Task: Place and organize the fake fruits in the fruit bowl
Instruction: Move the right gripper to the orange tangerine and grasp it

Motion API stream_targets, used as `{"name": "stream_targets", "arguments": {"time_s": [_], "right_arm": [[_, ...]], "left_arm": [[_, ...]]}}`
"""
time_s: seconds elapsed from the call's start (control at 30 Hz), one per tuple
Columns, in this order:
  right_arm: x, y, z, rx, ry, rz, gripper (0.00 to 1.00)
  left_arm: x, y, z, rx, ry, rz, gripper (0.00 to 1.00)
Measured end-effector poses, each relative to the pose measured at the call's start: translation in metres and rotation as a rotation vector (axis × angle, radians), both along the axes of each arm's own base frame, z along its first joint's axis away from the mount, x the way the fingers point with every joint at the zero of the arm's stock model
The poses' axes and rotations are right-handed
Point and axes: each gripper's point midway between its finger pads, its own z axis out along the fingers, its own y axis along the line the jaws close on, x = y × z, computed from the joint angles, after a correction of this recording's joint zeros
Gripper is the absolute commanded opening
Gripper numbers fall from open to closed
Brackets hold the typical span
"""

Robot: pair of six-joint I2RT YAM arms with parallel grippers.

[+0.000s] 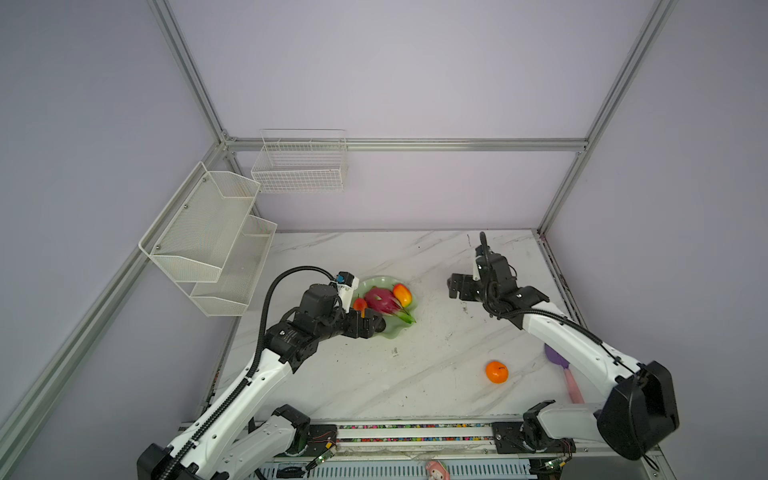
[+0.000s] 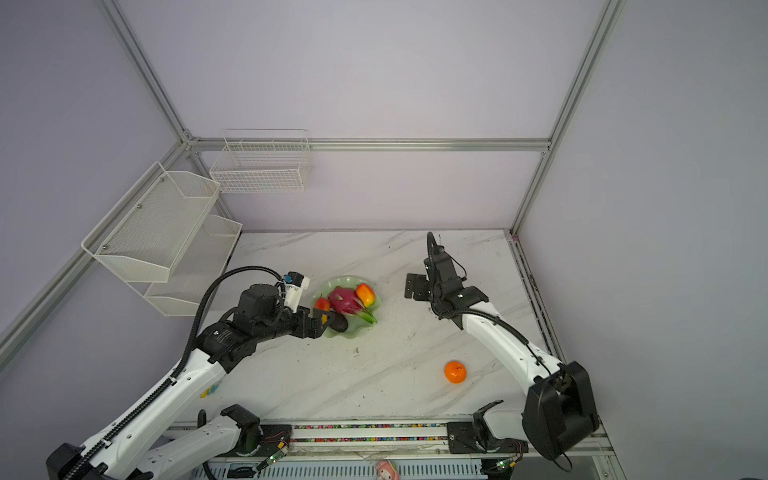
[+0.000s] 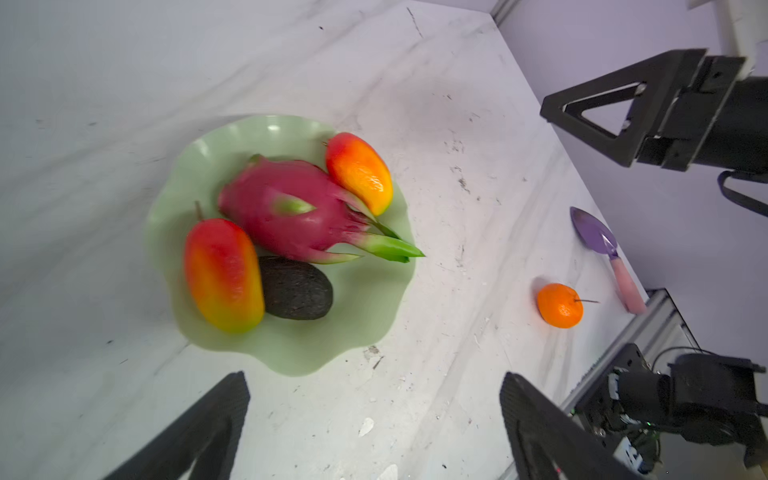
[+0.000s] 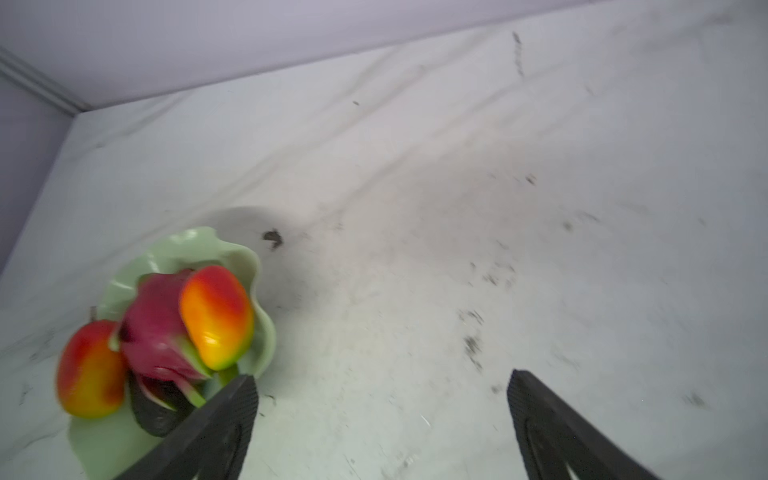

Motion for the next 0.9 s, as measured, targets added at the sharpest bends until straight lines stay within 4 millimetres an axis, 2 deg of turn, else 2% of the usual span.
{"name": "stream_targets", "arguments": {"time_s": [0.1,0.17,0.23,0.33,0.47,0.57,0.73,0.9], "right_arm": [[-0.058,-0.019,-0.046,-0.015,0.16,-0.078,0.97],[-0.087,-0.026,-0.058,-0.026,0.218,-0.123,0.97],[-0.104,-0.031,-0.056,-0.012,0.23,-0.162,0.97],[-0.113,-0.037,-0.048,0.019,0.22,-0.241,0.97],[-0.119,-0.041,-0.052,-0.01,0.248,-0.348,0.97],[-0.123,-0.044,-0.059,0.0,0.264,-0.445,0.97],[-0.131,-0.06,-0.073,0.027,0.297,-0.661,0.97],[-0.138,-0.063,-0.1,-0.052,0.381,-0.8,0.97]], "left_arm": [[-0.008,-0.023,-0.014,0.028,0.027,-0.084,0.96],[-0.01,-0.026,-0.017,0.032,0.032,-0.104,0.96],[-0.014,-0.028,-0.013,0.019,0.023,-0.131,0.96],[-0.024,-0.035,-0.002,-0.007,-0.005,-0.183,0.96],[-0.037,-0.046,0.01,-0.042,-0.035,-0.251,0.96],[-0.04,-0.048,0.012,-0.049,-0.041,-0.267,0.96],[-0.041,-0.05,0.014,-0.06,-0.046,-0.281,0.96],[-0.043,-0.05,0.018,-0.071,-0.056,-0.286,0.96]]}}
